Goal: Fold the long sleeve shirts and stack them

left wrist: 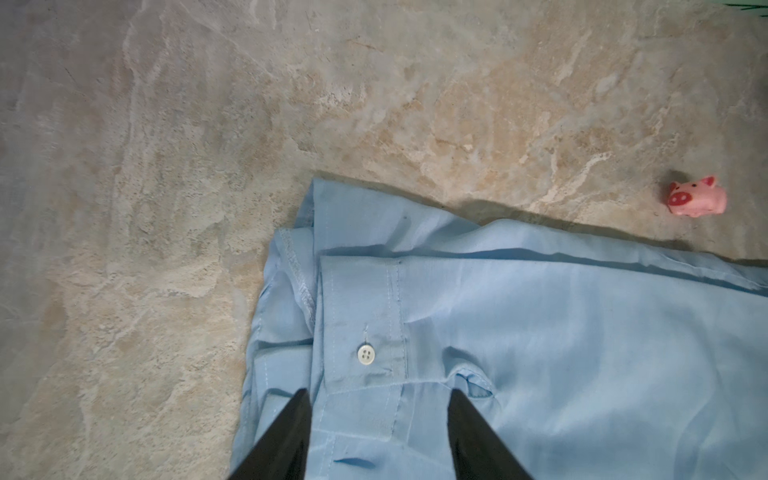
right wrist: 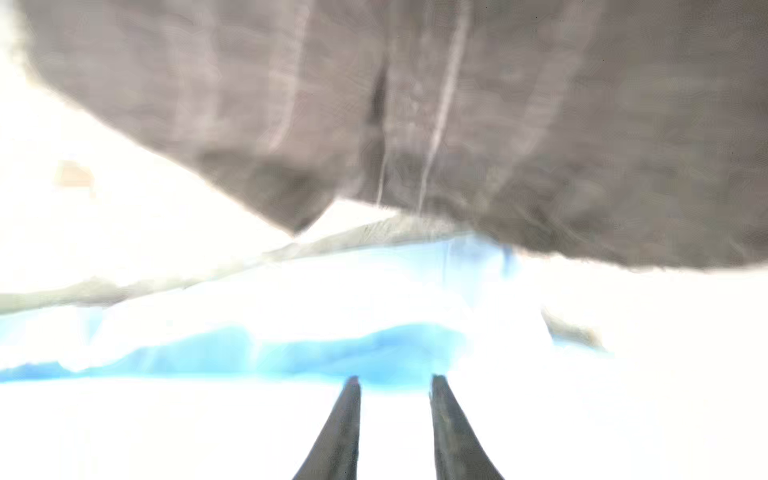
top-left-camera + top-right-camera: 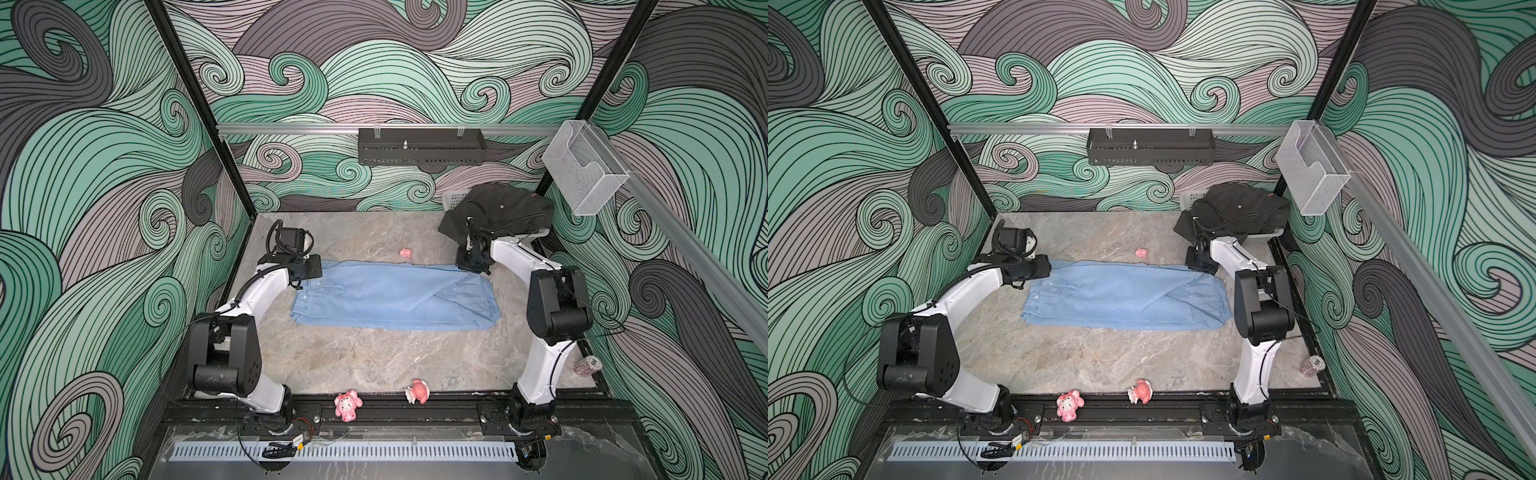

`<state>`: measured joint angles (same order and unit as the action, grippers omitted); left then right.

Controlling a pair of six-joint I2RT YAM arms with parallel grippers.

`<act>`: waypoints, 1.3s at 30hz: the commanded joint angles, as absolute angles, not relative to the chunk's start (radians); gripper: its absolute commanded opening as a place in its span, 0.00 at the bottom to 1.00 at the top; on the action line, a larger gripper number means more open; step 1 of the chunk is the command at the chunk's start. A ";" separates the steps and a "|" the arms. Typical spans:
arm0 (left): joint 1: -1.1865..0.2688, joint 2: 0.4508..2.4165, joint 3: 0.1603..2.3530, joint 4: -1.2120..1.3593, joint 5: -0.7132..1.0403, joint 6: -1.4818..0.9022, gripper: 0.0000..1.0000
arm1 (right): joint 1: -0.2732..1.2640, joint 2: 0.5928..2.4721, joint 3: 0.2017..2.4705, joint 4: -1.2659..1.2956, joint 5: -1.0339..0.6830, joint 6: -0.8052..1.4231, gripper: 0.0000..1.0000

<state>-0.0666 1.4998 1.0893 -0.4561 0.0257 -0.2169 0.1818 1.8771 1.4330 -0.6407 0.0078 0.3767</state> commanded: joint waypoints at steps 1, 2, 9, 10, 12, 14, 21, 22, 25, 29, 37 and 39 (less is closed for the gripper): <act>-0.060 1.379 1.164 -0.507 0.003 -0.190 0.58 | 0.199 1.739 1.420 -0.700 0.025 0.422 0.36; -0.060 1.358 1.170 -0.498 0.037 -0.178 0.58 | 0.205 1.714 1.405 -0.711 0.023 0.429 0.37; -0.060 1.495 1.255 -0.569 0.348 -0.265 0.47 | 0.246 1.618 1.211 -0.727 -0.095 0.601 0.35; -0.060 1.543 1.283 -0.606 0.386 -0.273 0.47 | 0.255 1.621 1.192 -0.739 -0.094 0.632 0.35; -0.059 1.669 1.361 -0.699 0.478 -0.285 0.46 | 0.282 1.624 1.135 -0.748 -0.091 0.698 0.37; -0.061 1.789 1.449 -0.815 0.513 -0.286 0.44 | 0.300 1.624 1.076 -0.725 -0.107 0.751 0.38; -0.037 2.045 1.532 -0.976 0.538 -0.285 0.44 | 0.338 1.685 0.994 -0.667 -0.109 0.791 0.38; -0.030 2.071 1.525 -0.990 0.537 -0.285 0.44 | 0.339 1.709 0.999 -0.661 -0.112 0.781 0.38; -0.009 2.128 1.462 -0.993 0.547 -0.306 0.42 | 0.337 1.805 1.066 -0.672 -0.129 0.712 0.38; 0.020 2.103 1.307 -0.971 0.552 -0.320 0.38 | 0.338 1.928 1.197 -0.704 -0.115 0.606 0.37; 0.077 1.897 1.054 -0.904 0.596 -0.365 0.40 | 0.343 2.112 1.478 -0.771 -0.166 0.517 0.35; 0.077 1.863 1.028 -0.902 0.611 -0.373 0.40 | 0.345 2.161 1.554 -0.807 -0.169 0.497 0.35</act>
<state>0.0734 1.8904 1.0668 -0.9127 0.6594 -0.3485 0.3386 2.0834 1.4952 -0.7597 -0.1440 0.5545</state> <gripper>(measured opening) 0.400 0.351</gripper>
